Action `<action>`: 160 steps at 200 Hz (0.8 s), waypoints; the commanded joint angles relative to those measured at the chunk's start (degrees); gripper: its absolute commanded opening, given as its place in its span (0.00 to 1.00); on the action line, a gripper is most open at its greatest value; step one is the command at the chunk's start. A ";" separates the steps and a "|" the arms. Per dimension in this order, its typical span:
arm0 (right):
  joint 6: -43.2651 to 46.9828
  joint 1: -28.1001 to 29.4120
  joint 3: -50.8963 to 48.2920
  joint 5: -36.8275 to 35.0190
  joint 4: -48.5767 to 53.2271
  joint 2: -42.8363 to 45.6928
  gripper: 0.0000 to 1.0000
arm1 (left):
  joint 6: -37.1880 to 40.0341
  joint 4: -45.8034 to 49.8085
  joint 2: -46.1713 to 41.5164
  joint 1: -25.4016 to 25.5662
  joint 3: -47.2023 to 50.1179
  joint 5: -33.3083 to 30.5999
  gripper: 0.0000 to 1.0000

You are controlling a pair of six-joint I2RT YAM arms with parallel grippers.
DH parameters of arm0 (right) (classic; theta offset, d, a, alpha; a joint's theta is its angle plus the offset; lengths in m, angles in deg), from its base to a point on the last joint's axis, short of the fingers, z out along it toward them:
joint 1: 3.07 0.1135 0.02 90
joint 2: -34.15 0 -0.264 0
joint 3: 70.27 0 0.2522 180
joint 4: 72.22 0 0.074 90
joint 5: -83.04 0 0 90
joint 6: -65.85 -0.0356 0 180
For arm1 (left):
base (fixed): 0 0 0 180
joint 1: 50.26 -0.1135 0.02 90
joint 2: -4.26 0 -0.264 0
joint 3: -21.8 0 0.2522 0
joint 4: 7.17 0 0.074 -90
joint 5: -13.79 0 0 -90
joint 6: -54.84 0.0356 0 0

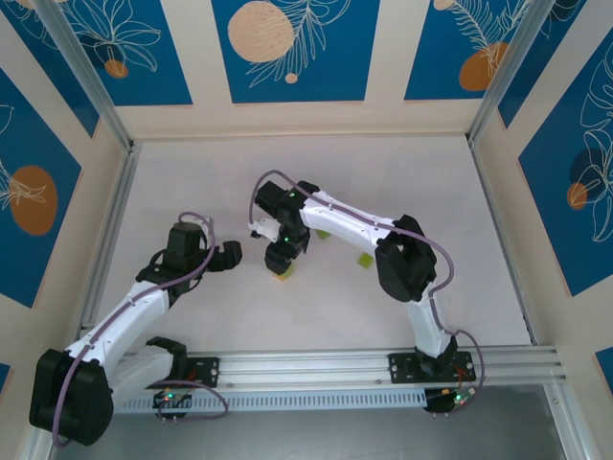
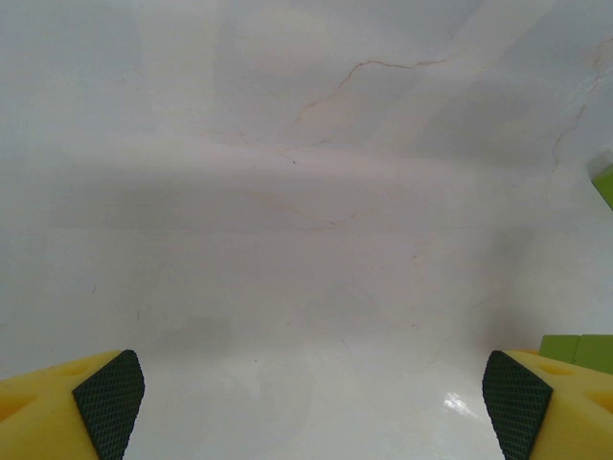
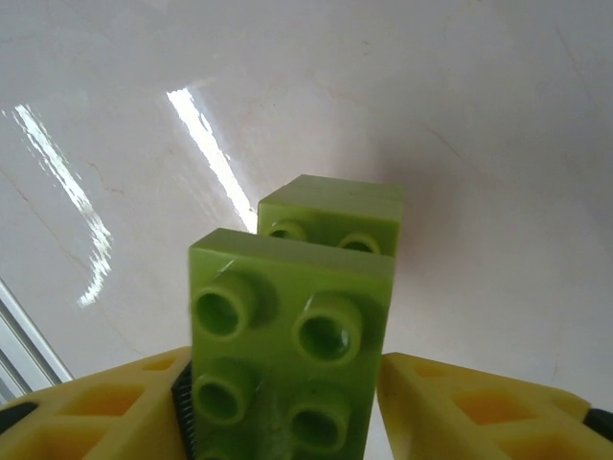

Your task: Assemble a carrot with lego

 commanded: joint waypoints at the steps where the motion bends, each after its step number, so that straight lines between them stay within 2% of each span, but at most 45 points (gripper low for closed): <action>1: 0.51 0.47 2.01 0.55 2.04 -1.08 0.50 | 0.62 -0.71 -0.91 -0.82 0.46 0.96 0.94; 40: 0.89 0.50 2.26 1.15 3.25 0.00 0.40 | 0.66 -1.06 -0.63 -0.78 0.55 0.94 0.94; 72: 4.40 0.96 -0.74 2.14 4.46 3.51 0.39 | 0.81 -1.46 -0.55 -0.78 0.73 1.11 0.94; 97: 7.60 2.88 -4.90 -0.97 4.07 7.07 0.39 | 0.97 -1.50 -0.83 -0.80 0.76 0.79 0.94; 122: 9.84 6.07 -9.68 -3.78 0.75 11.69 0.38 | 1.08 -1.80 -0.83 -0.78 0.88 0.77 0.94; 160: 11.78 9.76 -16.41 -4.20 -4.70 17.78 0.38 | 1.48 -3.10 -0.71 -0.78 1.24 2.06 0.94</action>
